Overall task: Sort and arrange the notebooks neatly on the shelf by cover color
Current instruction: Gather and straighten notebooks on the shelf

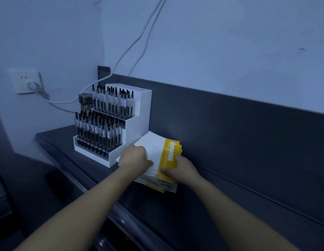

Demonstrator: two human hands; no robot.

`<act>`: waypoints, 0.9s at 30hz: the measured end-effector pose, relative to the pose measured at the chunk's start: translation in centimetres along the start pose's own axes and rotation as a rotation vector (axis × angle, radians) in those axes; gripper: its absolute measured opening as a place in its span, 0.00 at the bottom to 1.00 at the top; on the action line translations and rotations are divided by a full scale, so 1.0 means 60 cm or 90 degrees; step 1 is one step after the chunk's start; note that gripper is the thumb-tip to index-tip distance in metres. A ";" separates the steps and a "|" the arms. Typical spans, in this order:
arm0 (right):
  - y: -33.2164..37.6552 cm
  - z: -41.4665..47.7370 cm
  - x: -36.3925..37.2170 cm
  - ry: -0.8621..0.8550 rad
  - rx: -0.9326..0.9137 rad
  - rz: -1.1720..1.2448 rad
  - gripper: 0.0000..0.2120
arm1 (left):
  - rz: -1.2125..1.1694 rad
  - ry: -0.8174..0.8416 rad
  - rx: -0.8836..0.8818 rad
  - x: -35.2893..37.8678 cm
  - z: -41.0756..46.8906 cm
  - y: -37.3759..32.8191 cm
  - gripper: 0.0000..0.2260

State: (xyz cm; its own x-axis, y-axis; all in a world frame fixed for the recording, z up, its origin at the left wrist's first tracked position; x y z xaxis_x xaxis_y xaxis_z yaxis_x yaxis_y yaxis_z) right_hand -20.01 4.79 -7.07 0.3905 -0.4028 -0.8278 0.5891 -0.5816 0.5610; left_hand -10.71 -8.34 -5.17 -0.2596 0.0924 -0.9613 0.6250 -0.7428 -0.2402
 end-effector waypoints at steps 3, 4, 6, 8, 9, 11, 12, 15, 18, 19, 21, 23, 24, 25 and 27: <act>-0.016 -0.006 -0.010 -0.011 0.053 0.076 0.21 | -0.048 0.035 -0.007 0.009 -0.003 -0.009 0.19; -0.021 -0.007 -0.011 -0.008 0.069 0.084 0.19 | -0.064 0.048 -0.010 0.011 -0.004 -0.011 0.19; -0.030 -0.008 -0.013 -0.003 0.086 0.127 0.13 | -0.080 0.061 -0.016 0.013 -0.004 -0.012 0.19; -0.035 -0.008 -0.018 -0.008 0.103 0.182 0.13 | -0.089 0.068 -0.021 0.012 -0.003 -0.010 0.19; -0.039 -0.007 -0.020 -0.015 0.112 0.197 0.18 | -0.094 0.073 -0.026 0.011 -0.002 -0.010 0.19; -0.043 -0.003 -0.022 -0.031 0.133 0.216 0.26 | -0.107 0.083 -0.032 0.007 -0.002 -0.009 0.17; -0.047 -0.001 -0.021 -0.037 0.140 0.221 0.28 | -0.120 0.090 -0.034 0.005 -0.004 -0.009 0.16; -0.053 0.006 -0.013 -0.038 0.149 0.241 0.28 | -0.192 0.107 -0.053 0.006 -0.005 -0.008 0.14; -0.051 0.009 -0.007 -0.024 0.148 0.264 0.26 | -0.282 0.107 -0.068 0.009 0.002 -0.004 0.09; -0.051 0.010 -0.006 -0.020 0.151 0.273 0.26 | -0.330 0.105 -0.081 0.011 0.005 0.000 0.10; -0.053 0.011 -0.004 -0.022 0.159 0.288 0.24 | -0.435 0.104 -0.109 0.018 0.011 0.006 0.11; -0.056 0.013 -0.005 -0.029 0.168 0.300 0.20 | -0.537 0.098 -0.130 0.022 0.014 0.009 0.07; -0.058 0.014 -0.005 -0.036 0.170 0.302 0.17 | -0.577 0.093 -0.134 0.023 0.015 0.010 0.05; -0.059 0.013 -0.006 -0.043 0.177 0.299 0.16 | -0.609 0.089 -0.137 0.024 0.016 0.009 0.05; -0.067 0.013 -0.007 -0.063 0.197 0.276 0.18 | -0.671 0.083 -0.144 0.024 0.019 0.008 0.07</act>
State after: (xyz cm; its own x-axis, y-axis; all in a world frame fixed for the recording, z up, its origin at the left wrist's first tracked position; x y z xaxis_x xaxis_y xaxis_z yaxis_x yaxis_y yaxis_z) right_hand -23.12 6.76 -8.96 0.4738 -0.7088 -0.5226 0.1464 -0.5219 0.8404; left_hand -11.66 -9.30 -6.52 -0.6737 0.6917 -0.2602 0.2577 -0.1101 -0.9599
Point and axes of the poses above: each hand's wrist, its own z-axis towards the middle knuckle, its own x-axis out of the palm, y = z × x, the point moved 7 cm from there along z, towards the middle knuckle, and after that the axes turned 2 degrees about y, right-handed, at the moved point
